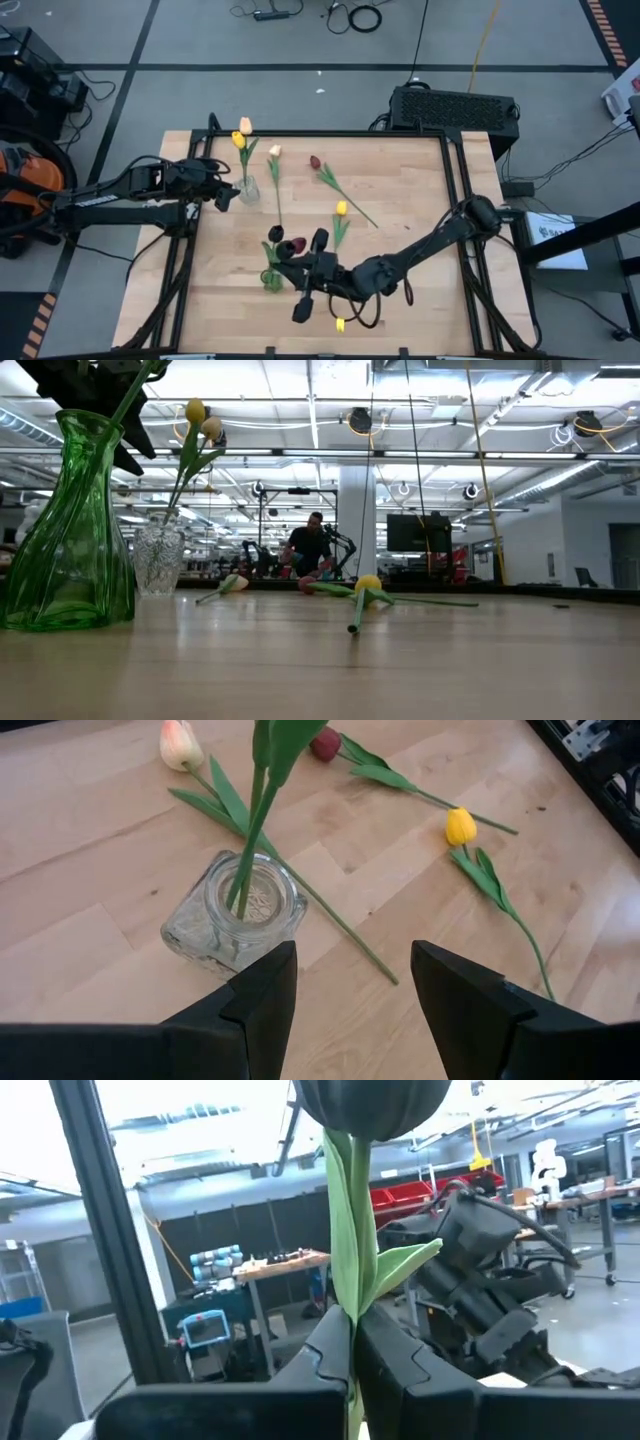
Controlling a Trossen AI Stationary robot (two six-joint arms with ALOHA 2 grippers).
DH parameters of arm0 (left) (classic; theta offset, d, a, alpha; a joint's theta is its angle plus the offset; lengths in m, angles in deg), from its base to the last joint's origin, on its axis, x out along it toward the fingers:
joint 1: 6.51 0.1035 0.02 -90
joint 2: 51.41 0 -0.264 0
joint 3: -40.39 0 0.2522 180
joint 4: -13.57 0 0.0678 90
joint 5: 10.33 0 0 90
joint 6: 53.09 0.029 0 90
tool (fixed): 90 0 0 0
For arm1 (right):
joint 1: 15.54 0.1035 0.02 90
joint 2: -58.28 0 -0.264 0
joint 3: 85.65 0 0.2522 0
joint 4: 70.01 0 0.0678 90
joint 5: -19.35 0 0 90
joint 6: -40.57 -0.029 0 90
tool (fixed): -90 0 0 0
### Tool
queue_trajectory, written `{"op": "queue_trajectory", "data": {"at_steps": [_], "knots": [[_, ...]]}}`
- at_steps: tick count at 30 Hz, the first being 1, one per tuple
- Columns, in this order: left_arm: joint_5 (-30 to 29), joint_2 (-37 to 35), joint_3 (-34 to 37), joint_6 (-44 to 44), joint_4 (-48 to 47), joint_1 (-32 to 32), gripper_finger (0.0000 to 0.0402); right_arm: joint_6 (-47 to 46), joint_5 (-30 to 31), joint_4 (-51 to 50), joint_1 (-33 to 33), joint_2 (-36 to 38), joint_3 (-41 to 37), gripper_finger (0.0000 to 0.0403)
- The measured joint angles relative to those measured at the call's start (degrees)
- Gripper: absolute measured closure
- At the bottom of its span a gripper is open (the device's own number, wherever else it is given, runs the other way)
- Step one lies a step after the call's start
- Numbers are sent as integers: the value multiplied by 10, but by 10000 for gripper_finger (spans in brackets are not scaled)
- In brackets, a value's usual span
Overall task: Sort flowers into vase by color
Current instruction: Put the black tulip into the green vase
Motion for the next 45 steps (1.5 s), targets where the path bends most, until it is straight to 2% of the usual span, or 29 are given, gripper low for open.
{"op": "queue_trajectory", "data": {"at_steps": [19, 24, 30, 37, 45], "knots": [[0, 0, 0, 0, 0, 0, 196, -33, -7, -91, -30, 0, 0, 402], [0, 0, 0, 0, 0, 0, 196, -62, -36, -165, -30, 0, 0, 402], [0, 0, 0, 0, 0, 0, 196, -108, -37, -233, -30, 0, 0, 402], [0, 0, 0, 1, 0, 0, 196, -126, -96, -206, -42, -30, 0, 402], [0, 1, 0, 1, -3, -2, 196, -123, -96, -176, -49, -47, 0, 403]]}}
